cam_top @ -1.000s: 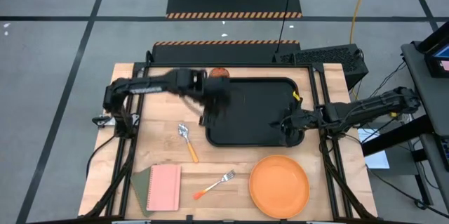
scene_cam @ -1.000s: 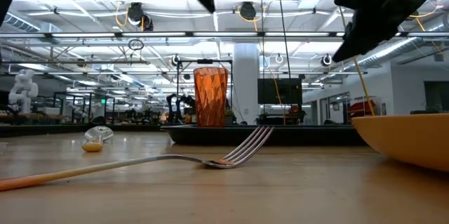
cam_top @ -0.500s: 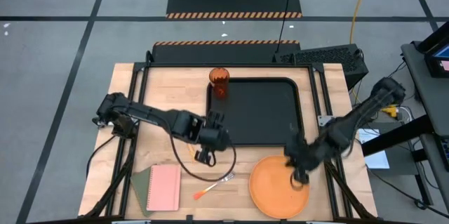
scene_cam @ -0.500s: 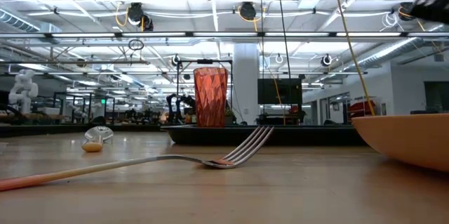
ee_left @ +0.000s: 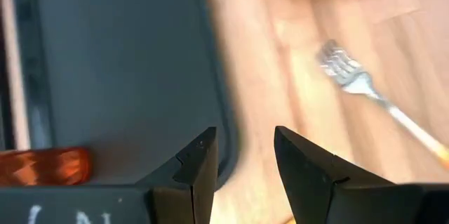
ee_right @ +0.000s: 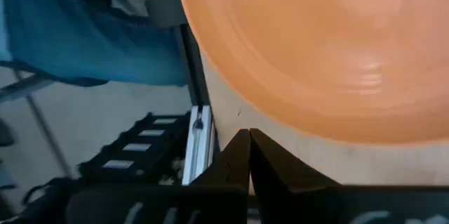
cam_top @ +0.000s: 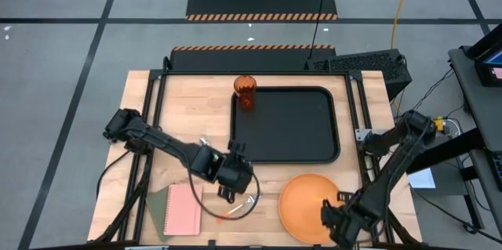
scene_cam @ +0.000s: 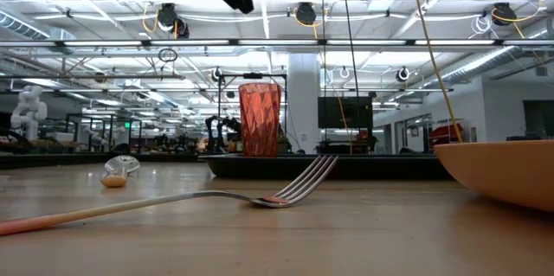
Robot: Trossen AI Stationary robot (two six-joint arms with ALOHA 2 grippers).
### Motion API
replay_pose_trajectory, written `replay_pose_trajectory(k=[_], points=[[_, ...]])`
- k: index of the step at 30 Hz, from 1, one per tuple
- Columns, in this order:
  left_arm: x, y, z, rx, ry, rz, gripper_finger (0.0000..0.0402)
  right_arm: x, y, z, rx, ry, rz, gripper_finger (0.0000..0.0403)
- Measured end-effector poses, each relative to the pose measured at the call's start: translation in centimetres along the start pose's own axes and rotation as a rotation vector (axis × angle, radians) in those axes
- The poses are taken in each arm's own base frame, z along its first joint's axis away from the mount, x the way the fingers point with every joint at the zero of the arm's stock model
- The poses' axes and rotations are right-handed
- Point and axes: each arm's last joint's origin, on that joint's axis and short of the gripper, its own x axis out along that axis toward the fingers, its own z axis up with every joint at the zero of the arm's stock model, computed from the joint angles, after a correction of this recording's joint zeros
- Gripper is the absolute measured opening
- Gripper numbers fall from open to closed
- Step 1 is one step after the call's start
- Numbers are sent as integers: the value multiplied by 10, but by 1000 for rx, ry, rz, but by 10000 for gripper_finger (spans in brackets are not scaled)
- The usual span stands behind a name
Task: Pick and place plate/cup/fork/spoon on tray
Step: Put the orange plate on the right side of the black serving tray
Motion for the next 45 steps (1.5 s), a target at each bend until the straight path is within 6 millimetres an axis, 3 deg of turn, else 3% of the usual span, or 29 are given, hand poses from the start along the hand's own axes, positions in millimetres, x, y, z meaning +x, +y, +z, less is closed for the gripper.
replay_pose_trajectory(k=[9, 17, 24, 37, 45], points=[[8, -36, -5, 29, -83, -46, 145, 33, 15, -18, -217, -24, -82, 90], [8, -38, -5, 3, -83, -46, 145, 50, 15, -15, -511, -103, -215, 155], [8, -38, -5, -2, -87, -47, 145, 69, 9, -14, -608, -94, -215, 140], [8, -38, -3, -11, -108, -48, 145, 87, -7, -16, -635, -80, -206, 107], [8, -38, 0, 7, -135, -48, 145, 89, -10, -16, -665, -98, -228, 62]])
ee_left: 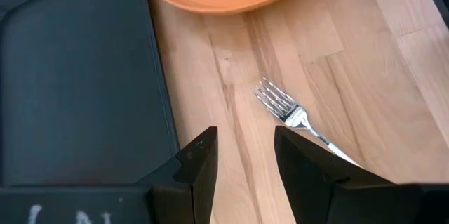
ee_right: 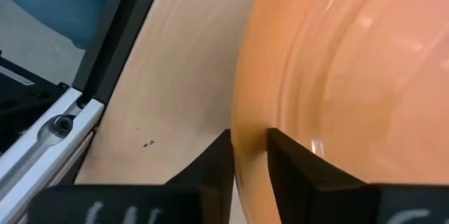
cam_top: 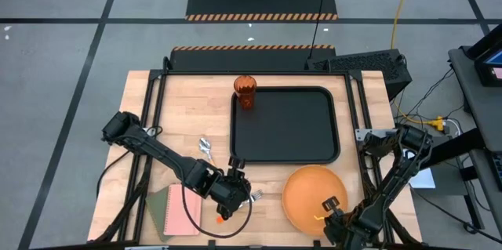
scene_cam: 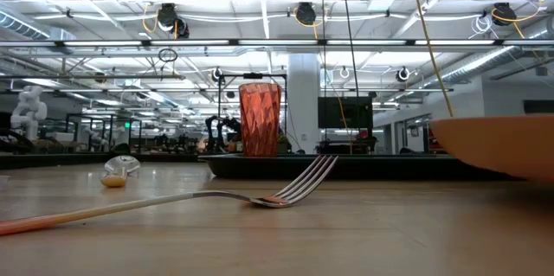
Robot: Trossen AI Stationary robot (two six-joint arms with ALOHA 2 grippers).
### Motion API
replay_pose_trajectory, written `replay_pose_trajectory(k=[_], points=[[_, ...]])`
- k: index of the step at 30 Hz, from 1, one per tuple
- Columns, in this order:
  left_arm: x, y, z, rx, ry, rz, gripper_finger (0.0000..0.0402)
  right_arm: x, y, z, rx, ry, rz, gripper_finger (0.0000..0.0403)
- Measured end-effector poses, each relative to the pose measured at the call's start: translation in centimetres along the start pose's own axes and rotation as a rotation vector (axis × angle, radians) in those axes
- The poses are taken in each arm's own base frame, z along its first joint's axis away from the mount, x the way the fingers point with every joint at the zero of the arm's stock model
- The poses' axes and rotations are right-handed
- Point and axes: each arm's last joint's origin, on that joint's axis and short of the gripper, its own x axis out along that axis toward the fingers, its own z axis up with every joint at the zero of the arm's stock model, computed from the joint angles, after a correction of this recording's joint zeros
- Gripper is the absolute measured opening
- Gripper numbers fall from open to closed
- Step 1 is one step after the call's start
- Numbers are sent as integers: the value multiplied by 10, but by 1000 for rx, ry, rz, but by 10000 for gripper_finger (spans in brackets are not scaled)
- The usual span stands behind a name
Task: Pick and place plate/cup/fork/spoon on tray
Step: Put the orange plate on the right side of the black serving tray
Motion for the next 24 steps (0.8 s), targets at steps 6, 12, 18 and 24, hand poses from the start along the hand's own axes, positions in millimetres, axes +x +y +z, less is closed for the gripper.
replay_pose_trajectory(k=[6, 12, 18, 24], points=[[0, 0, 0, 4, -3, 0, 145, -3, 1, 1, -3, -13, 6, 25], [0, 0, 0, 4, -3, 0, 145, -23, 2, 9, -7, -70, 44, 3], [0, 0, 1, 2, -7, 11, 145, -34, 0, 15, 8, -101, 61, 1], [0, 0, 1, -2, -8, 17, 145, -50, -5, 25, 63, -105, 24, 0]])
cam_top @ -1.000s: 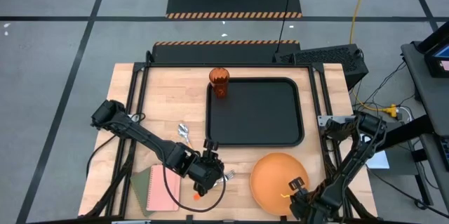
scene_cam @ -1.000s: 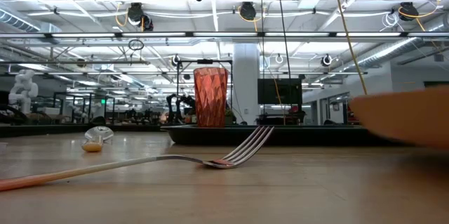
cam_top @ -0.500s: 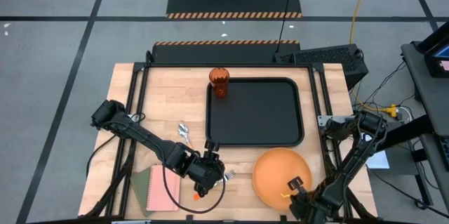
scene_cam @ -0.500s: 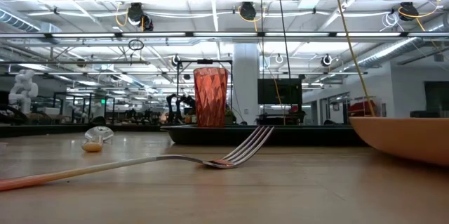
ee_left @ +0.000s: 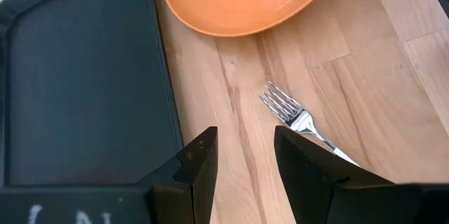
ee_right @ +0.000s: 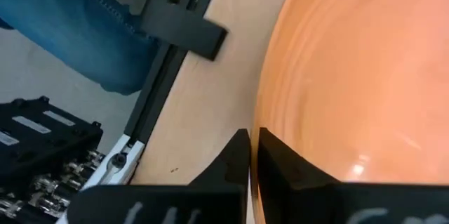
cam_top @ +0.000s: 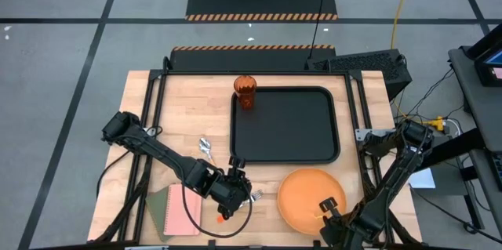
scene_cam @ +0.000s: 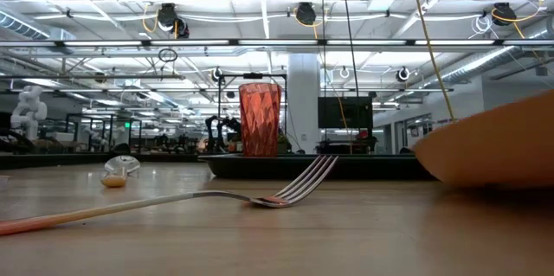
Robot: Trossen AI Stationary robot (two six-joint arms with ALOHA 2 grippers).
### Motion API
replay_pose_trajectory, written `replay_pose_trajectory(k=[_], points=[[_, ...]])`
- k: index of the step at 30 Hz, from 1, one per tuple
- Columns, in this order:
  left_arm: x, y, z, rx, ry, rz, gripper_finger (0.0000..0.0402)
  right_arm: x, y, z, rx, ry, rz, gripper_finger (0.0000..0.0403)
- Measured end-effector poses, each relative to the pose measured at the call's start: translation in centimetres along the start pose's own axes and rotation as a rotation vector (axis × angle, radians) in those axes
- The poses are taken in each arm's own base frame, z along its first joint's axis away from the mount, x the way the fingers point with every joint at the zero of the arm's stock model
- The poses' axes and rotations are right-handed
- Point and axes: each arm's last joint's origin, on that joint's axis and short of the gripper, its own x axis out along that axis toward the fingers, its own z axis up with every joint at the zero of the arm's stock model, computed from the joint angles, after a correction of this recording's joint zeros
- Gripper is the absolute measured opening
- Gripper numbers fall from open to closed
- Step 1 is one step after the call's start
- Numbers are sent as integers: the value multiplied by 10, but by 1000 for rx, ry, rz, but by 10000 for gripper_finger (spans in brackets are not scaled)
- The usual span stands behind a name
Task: Pick and place plate/cup/fork/spoon on tray
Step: Put the orange plate on the right side of the black serving tray
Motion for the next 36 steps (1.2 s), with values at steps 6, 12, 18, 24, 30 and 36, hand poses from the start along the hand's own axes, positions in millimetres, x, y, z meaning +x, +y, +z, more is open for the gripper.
replay_pose_trajectory(k=[6, 12, 18, 24, 30, 36], points=[[0, 0, 0, -14, 0, 0, 145, -26, 2, 15, 20, -16, -26, 1], [0, 0, 0, -20, 4, 1, 145, -47, 3, 24, 71, -48, -63, 1], [0, -1, -1, -18, 8, 1, 145, -61, 2, 27, 76, -65, -128, 1], [-1, -3, -2, -14, 20, -1, 145, -71, -5, 28, 80, -42, -198, 1], [-4, -8, -6, -3, 41, 25, 145, -81, -23, 33, 108, -22, -292, 1], [-3, -9, -8, -35, 52, 66, 145, -84, -60, 41, 210, 44, -384, 0]])
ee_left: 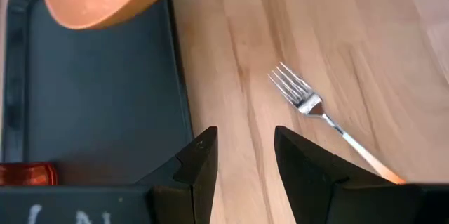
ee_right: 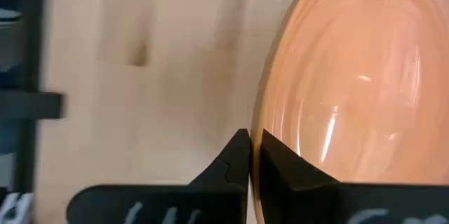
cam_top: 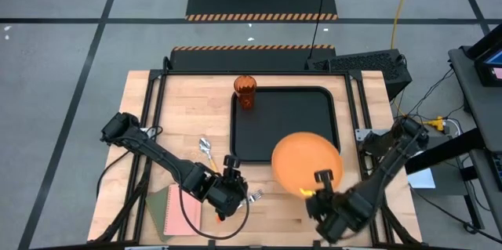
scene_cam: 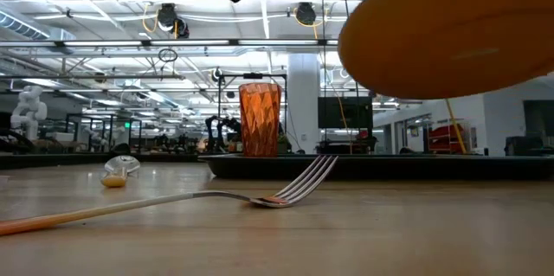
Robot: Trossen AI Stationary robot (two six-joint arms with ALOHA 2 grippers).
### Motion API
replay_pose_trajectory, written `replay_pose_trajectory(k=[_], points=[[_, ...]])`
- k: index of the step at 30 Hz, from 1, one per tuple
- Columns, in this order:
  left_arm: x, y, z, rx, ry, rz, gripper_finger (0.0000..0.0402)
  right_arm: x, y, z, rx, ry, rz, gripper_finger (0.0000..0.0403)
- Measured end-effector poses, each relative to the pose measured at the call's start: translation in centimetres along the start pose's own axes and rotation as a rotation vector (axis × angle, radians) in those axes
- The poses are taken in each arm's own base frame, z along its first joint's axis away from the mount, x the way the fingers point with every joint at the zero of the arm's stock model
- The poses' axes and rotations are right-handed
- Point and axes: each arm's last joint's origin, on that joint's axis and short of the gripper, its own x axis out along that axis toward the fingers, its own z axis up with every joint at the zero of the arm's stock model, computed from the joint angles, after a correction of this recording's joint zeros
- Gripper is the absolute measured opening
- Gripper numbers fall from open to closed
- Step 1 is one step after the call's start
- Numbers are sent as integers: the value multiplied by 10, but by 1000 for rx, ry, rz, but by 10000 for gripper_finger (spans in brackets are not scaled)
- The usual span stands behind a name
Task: Pick and place plate/cup/fork/spoon on tray
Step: Put the orange plate on the right side of the black serving tray
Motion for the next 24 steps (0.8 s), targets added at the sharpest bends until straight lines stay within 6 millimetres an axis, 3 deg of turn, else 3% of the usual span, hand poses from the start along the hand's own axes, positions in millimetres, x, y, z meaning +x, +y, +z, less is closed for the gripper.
replay_pose_trajectory(k=[16, 24], points=[[34, -9, -47, -87, 134, 123, 145, 24, -78, 40, 37, -26, -233, 0], [38, -10, -52, -132, 128, 154, 145, 62, -103, 37, 71, 56, -270, 0]])
